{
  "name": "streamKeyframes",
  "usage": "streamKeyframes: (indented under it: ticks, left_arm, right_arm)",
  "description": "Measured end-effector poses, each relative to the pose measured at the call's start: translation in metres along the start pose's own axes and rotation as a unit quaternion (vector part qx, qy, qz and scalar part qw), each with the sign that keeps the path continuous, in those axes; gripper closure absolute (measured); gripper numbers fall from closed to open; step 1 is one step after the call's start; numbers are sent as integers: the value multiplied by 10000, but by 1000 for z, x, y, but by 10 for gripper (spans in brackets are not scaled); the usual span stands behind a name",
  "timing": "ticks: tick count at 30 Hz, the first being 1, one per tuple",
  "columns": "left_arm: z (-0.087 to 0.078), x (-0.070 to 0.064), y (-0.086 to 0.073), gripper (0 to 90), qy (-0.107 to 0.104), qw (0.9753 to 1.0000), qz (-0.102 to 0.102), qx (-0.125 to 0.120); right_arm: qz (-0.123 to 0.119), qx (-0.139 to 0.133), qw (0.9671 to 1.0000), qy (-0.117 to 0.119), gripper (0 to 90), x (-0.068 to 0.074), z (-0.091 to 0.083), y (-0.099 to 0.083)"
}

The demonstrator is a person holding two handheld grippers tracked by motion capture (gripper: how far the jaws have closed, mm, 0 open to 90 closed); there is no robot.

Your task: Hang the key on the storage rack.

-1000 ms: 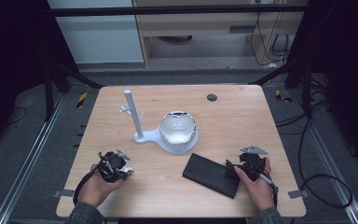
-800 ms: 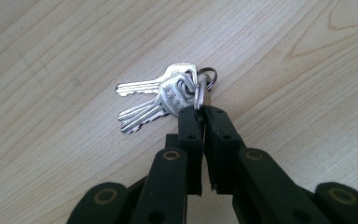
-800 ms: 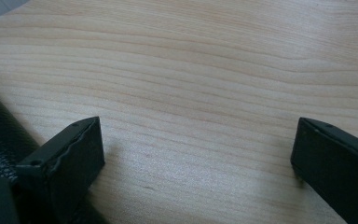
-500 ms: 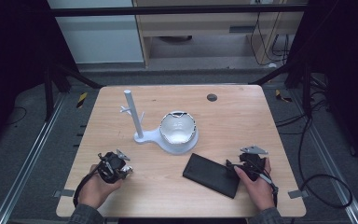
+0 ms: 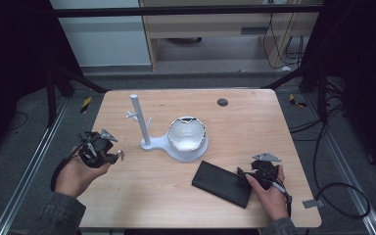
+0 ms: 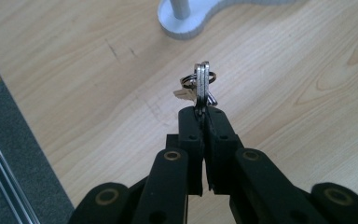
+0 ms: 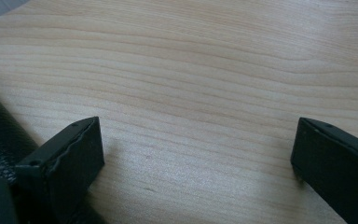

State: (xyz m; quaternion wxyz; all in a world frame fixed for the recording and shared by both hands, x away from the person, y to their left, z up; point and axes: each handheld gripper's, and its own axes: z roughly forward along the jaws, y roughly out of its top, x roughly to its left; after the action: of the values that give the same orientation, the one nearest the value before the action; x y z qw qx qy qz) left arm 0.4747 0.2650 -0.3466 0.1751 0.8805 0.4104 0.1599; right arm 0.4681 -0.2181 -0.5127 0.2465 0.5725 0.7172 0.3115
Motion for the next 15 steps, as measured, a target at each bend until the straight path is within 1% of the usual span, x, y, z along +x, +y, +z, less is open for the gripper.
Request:
streamKeyframes:
  ticks: [2, 3, 5, 7, 8, 9, 10, 13, 14, 15]
  left_arm:
    - [-3, 2, 2, 863, 13, 10000, 11, -4]
    - [-8, 7, 6, 863, -41, 10000, -23, -88]
    - [-13, 11, 10, 863, -30, 9999, -35, -105]
    - [-18, 16, 13, 863, -42, 9999, -36, -107]
    - [-18, 16, 13, 863, -42, 9999, -36, -107]
    - [-21, 17, 15, 863, -60, 9999, -27, -114]
    - [-27, 19, 21, 863, -26, 9999, 46, -87]
    - [-39, 21, 31, 863, -4, 9998, 131, -130]
    - [-43, 22, 35, 863, -6, 9998, 125, -150]
    - [-46, 23, 39, 863, -12, 9998, 130, -165]
  right_arm:
    - [1, 1, 10000, -1, 27, 0, 0, 0]
    - [-20, -5, 10000, -9, 25, 0, 0, 0]
    - [1, 14, 10000, -2, 22, 0, 1, 1]
    - [-56, 15, 10000, 6, 20, -1, 1, 1]
    - [-44, 20, 10000, 16, 19, -1, 1, 1]
    - [-44, 20, 10000, 16, 19, -1, 1, 1]
    - [-30, 30, 10000, 19, 20, -1, 1, 1]
    - [-36, 1, 10000, 29, 26, -1, 0, 0]
    - [-83, 0, 10000, 27, 27, -2, 0, 0]
    - [-39, 4, 10000, 30, 27, -1, 0, 0]
